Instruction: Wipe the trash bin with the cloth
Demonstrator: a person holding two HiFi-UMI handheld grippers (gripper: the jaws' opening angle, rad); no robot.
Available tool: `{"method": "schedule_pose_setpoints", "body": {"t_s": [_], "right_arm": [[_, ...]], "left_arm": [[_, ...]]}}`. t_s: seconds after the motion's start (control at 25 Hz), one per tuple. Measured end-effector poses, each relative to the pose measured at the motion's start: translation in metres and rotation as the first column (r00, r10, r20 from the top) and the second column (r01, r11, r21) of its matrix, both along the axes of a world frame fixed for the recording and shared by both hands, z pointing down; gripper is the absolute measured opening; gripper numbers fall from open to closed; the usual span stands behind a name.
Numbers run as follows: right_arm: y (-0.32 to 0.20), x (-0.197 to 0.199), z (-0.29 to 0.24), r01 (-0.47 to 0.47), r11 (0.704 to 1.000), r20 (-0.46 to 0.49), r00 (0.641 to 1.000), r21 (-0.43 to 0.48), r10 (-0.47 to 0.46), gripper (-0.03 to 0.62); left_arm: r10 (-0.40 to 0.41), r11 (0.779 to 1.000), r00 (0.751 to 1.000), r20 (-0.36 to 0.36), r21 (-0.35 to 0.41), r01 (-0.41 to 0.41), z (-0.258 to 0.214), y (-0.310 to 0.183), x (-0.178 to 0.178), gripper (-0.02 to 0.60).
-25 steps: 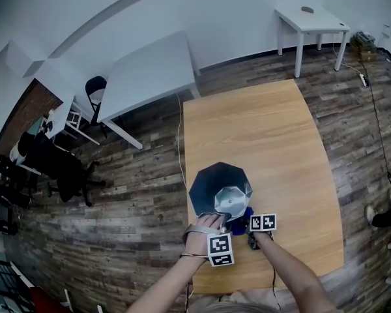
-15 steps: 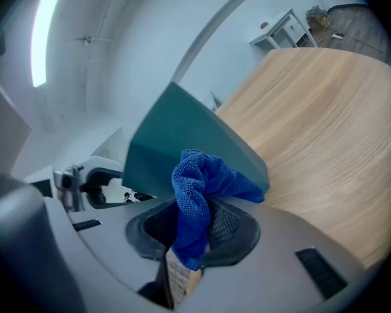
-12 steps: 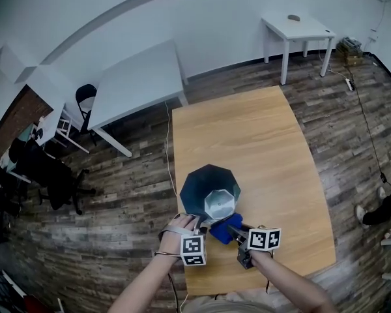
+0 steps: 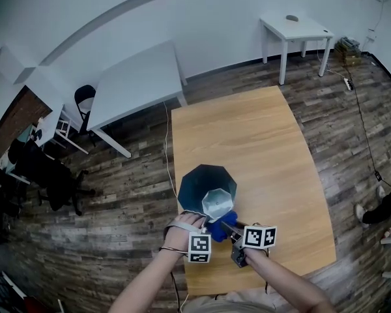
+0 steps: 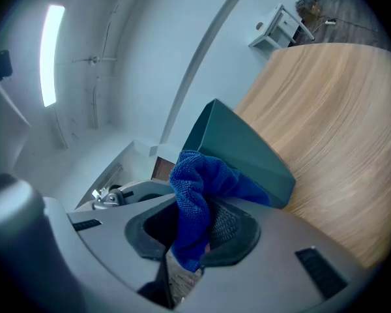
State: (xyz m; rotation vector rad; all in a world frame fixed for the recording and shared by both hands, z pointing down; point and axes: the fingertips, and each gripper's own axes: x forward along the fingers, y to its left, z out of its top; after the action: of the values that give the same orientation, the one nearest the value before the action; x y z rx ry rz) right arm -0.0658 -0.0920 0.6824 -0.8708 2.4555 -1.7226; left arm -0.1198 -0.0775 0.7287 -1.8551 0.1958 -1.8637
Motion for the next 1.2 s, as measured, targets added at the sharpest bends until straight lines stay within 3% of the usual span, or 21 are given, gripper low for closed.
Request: {"method": "schedule_pose_setpoints", "body": {"t_s": [0.16, 0.32, 0.52, 0.84, 1.0, 1.2], "right_arm": [[-0.003, -0.003, 0.035, 0.032, 0.999, -0.042, 0.999, -0.024, -0.033, 0.08], [-0.005, -0.003, 0.085, 0.044, 0.991, -0.03, 0.998, -0.125, -0.048, 0.08], [-0.013, -0.004, 0.138, 0.087, 0.988, -0.14, 0.985, -0.127, -0.105, 0.08], [-0.025, -0.001, 0.212, 0.036, 0.97, -0.214, 0.973, -0.241, -0.09, 0.08], [-0.032, -0.003, 0.244, 0.041, 0.972, -0.316, 0.942, -0.232, -0.116, 0.08], [-0.023, 0.006, 0.237, 0.042, 0.976, -0.315, 0.943, -0.212, -0.108, 0.08]], "left_arm": [[0.008, 1.0, 1.0, -0.002, -0.019, -0.008, 0.0, 0.001, 0.0, 0.063], [0.007, 1.0, 1.0, -0.005, -0.027, -0.008, 0.002, 0.002, 0.001, 0.06], [0.002, 0.999, 1.0, -0.018, -0.035, -0.003, 0.003, -0.001, 0.004, 0.059], [-0.015, 0.998, 0.999, -0.036, -0.055, 0.013, 0.004, -0.003, 0.008, 0.058], [-0.041, 0.997, 0.998, -0.057, -0.068, 0.037, 0.003, -0.005, 0.009, 0.055], [-0.124, 0.989, 0.988, -0.097, -0.087, 0.115, 0.007, -0.003, 0.011, 0.054]]}}
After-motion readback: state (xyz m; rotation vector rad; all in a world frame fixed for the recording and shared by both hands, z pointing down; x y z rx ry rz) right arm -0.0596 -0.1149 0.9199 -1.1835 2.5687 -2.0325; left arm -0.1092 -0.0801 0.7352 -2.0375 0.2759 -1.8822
